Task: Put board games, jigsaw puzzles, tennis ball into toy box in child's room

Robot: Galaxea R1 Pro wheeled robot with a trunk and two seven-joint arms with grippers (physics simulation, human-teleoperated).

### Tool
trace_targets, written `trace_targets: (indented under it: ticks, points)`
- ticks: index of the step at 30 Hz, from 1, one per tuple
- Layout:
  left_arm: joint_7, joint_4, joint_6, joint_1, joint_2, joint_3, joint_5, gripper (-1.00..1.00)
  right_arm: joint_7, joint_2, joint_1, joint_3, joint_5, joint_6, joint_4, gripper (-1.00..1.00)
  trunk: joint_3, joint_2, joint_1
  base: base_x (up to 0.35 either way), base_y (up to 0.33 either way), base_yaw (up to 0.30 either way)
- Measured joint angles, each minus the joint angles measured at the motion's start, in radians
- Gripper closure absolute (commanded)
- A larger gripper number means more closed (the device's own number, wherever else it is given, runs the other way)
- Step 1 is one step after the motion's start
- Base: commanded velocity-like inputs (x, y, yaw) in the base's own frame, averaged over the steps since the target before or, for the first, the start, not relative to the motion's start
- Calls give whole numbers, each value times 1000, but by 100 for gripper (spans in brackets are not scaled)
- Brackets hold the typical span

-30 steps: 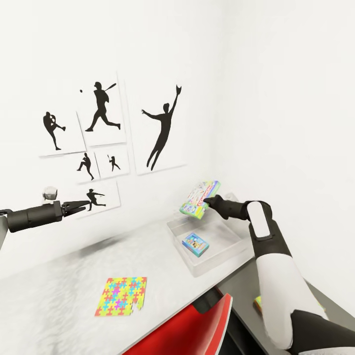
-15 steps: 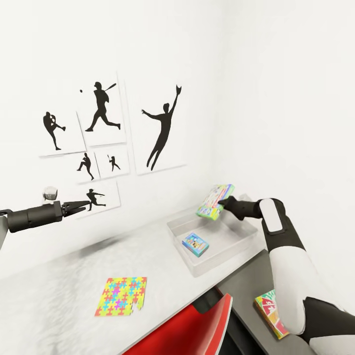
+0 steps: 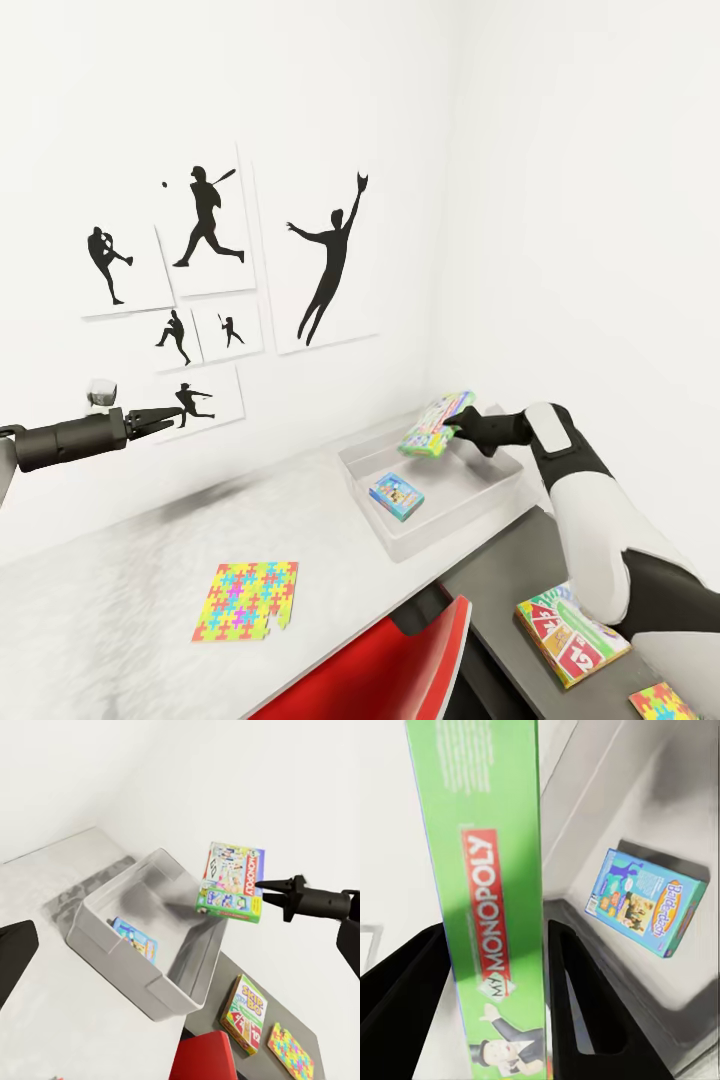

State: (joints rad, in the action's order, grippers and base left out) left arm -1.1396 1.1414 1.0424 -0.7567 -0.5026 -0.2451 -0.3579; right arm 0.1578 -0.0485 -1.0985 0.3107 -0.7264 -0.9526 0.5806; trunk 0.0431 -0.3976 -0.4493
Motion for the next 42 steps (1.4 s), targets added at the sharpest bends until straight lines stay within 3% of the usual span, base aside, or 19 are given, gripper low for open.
trace_targets:
  ticks: [12, 32, 42]
  points:
    - [0, 0, 0, 0, 1, 0, 0, -100, 33, -15, -12, 1, -1, 58, -18, 100, 0, 0, 0, 0, 0, 0]
    - [0, -17, 0, 0, -3, -2, -1, -100, 38, -10, -30, 2, -5, 37, -32, 100, 0, 0, 0, 0, 0, 0]
    - [-2, -22, 0, 0, -3, -1, -5, -100, 39, -17, -33, 7, -39, 14, -32, 100, 0, 0, 0, 0, 0, 0]
